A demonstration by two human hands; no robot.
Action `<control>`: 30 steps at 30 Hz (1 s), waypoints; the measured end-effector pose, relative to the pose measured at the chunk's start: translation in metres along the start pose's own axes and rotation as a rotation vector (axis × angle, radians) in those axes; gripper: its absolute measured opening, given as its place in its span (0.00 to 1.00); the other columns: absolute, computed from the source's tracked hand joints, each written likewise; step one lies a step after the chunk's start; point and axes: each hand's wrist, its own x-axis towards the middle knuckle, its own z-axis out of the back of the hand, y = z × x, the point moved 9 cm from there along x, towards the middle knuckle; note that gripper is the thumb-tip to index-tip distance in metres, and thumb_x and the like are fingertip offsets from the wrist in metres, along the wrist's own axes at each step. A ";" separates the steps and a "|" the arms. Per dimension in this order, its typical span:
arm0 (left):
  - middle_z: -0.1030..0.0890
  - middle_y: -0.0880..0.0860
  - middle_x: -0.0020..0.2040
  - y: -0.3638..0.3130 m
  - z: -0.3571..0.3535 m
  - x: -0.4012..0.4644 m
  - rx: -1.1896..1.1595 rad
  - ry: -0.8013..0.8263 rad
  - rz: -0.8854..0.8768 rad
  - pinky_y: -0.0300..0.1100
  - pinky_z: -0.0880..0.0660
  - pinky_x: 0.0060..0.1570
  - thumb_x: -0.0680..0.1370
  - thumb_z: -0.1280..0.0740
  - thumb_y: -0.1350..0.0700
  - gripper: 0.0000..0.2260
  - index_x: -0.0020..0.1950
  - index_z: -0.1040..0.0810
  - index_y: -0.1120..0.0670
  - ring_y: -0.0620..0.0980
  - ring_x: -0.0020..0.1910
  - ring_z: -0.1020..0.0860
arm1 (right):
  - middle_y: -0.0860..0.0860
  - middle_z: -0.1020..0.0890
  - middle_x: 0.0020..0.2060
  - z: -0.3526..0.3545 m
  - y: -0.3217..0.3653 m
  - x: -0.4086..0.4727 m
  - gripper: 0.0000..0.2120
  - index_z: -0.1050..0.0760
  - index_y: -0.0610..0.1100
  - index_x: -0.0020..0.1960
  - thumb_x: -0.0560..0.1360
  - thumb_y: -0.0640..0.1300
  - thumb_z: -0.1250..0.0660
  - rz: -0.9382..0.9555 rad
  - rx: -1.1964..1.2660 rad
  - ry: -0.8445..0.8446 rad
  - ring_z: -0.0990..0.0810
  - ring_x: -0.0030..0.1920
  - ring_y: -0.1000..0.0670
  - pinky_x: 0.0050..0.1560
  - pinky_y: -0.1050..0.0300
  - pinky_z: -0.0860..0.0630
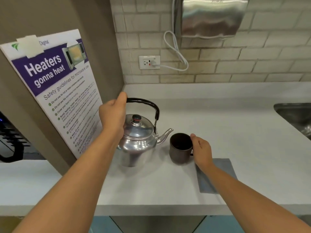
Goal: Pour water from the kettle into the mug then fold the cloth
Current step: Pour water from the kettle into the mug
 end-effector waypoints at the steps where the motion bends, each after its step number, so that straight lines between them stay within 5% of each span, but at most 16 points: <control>1: 0.43 0.44 0.21 0.000 -0.003 -0.002 0.025 0.005 -0.015 0.38 0.46 0.21 0.66 0.32 0.47 0.22 0.22 0.43 0.49 0.45 0.22 0.44 | 0.52 0.38 0.23 0.001 0.000 0.000 0.23 0.42 0.43 0.29 0.81 0.47 0.43 0.003 0.003 0.006 0.39 0.23 0.57 0.25 0.66 0.40; 9: 0.44 0.45 0.20 -0.005 -0.029 -0.011 0.169 0.041 -0.125 0.46 0.43 0.30 0.63 0.33 0.45 0.20 0.19 0.40 0.51 0.50 0.26 0.43 | 0.49 0.36 0.25 -0.001 -0.004 0.002 0.22 0.40 0.42 0.30 0.81 0.49 0.44 0.008 0.007 0.054 0.38 0.27 0.54 0.30 0.59 0.37; 17: 0.43 0.44 0.18 -0.030 -0.054 -0.012 0.308 0.103 -0.242 0.44 0.40 0.30 0.63 0.33 0.44 0.19 0.20 0.38 0.52 0.47 0.22 0.42 | 0.52 0.35 0.24 -0.002 -0.006 0.004 0.23 0.41 0.46 0.28 0.81 0.50 0.45 0.020 -0.013 0.072 0.36 0.29 0.51 0.33 0.54 0.36; 30: 0.41 0.46 0.18 -0.057 -0.073 -0.014 0.532 0.158 -0.319 0.41 0.40 0.29 0.62 0.35 0.42 0.18 0.21 0.37 0.51 0.46 0.20 0.42 | 0.58 0.37 0.20 -0.003 -0.009 0.006 0.24 0.44 0.48 0.27 0.81 0.49 0.44 0.035 0.025 0.073 0.38 0.26 0.57 0.28 0.64 0.39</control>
